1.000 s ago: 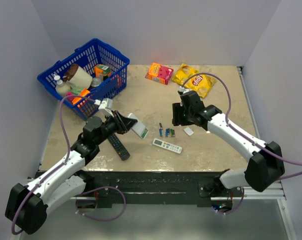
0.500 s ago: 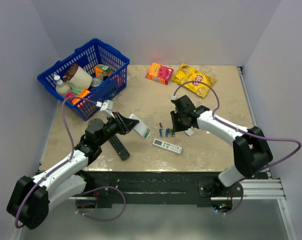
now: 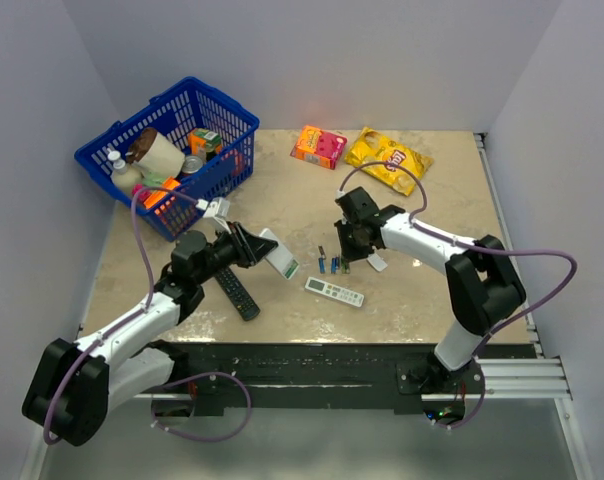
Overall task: Load the batteries into the remote control
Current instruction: Pick up the battery from the center of the board.
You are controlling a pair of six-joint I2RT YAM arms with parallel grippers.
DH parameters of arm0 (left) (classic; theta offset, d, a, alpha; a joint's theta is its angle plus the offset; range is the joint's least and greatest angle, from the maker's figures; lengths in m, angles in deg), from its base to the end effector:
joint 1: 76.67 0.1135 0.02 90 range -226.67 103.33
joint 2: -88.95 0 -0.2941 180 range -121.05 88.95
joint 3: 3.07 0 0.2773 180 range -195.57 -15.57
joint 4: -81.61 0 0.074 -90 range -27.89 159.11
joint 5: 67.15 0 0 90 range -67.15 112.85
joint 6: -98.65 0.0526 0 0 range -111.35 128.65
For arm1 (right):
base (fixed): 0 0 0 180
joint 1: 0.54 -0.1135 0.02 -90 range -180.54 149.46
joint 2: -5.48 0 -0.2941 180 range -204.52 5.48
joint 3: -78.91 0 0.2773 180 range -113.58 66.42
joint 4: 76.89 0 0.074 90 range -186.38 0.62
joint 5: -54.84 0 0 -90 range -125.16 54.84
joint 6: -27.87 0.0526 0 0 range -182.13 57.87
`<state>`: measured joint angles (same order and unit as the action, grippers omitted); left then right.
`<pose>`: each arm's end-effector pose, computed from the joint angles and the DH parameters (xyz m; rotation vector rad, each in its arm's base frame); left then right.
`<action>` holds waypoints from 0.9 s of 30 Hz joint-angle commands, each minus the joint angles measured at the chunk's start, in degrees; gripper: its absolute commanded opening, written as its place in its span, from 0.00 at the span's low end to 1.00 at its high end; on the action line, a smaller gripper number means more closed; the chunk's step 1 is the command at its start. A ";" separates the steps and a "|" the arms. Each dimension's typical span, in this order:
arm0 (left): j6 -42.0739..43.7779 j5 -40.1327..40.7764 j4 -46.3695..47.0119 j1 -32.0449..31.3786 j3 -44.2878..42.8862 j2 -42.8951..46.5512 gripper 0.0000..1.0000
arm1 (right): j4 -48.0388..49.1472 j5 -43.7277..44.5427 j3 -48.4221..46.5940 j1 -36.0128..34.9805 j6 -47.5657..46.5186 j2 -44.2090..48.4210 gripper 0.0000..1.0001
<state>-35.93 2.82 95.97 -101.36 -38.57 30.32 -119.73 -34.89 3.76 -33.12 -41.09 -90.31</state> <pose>0.2141 -0.1182 0.2369 -0.0435 1.8669 -1.1681 0.3083 0.1967 0.1951 -0.2712 2.6989 0.2826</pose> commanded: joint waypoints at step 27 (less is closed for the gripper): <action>6.87 -6.07 2.06 2.28 -5.56 -4.30 0.00 | -1.56 3.86 -7.92 -0.73 3.22 -8.89 0.14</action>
<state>-30.68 -2.16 95.16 -99.54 -41.72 25.99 -121.20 -32.64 -2.07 -33.60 -38.58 -98.13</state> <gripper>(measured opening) 0.264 0.144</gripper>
